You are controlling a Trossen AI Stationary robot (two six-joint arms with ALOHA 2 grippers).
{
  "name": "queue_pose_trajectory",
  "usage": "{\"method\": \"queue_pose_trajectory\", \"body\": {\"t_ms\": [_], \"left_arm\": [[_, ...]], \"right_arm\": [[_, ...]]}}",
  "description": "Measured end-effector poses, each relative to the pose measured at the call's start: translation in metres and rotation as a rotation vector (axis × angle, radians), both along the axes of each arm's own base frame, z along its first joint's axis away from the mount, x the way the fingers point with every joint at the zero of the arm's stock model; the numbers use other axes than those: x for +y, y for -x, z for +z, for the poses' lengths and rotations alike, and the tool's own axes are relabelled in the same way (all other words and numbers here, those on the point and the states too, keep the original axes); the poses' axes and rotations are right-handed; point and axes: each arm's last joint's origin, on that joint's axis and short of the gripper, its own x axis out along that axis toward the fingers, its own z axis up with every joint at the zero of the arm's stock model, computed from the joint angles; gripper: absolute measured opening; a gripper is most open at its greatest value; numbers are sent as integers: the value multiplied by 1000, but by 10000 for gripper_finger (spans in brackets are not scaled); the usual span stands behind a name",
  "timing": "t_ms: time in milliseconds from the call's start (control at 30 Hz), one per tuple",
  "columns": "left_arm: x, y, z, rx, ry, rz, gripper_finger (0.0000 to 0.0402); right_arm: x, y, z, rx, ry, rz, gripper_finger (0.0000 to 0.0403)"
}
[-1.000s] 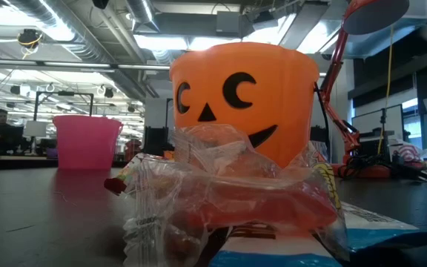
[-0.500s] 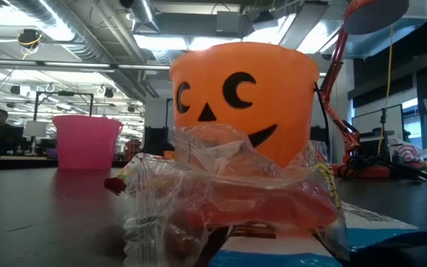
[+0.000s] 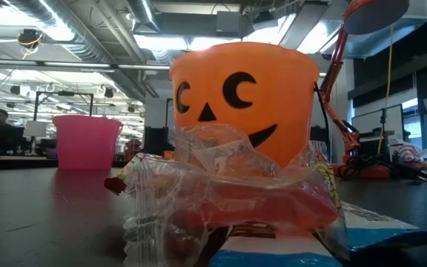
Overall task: Sort candy
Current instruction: Put the blue gummy into the pink bucket
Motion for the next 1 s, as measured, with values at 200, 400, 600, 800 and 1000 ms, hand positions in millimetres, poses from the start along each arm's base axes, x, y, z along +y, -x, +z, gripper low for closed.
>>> {"method": "queue_pose_trajectory", "body": {"t_ms": [200,400,600,800,1000], "left_arm": [[2,-9,-7,-11,5,14,196],[2,-12,-12,3,-8,9,192],[1,-12,-12,5,-28,-28,137],[0,-12,-13,9,-30,-33,55],[0,-12,-13,9,-30,-45,8]], "right_arm": [[-3,-12,-6,-12,-8,0,11],[-3,-13,-9,1,-6,4,11],[-3,-14,-11,8,-2,6,11],[-2,-15,-13,19,-1,14,11],[-1,-15,-14,24,1,17,12]]}}
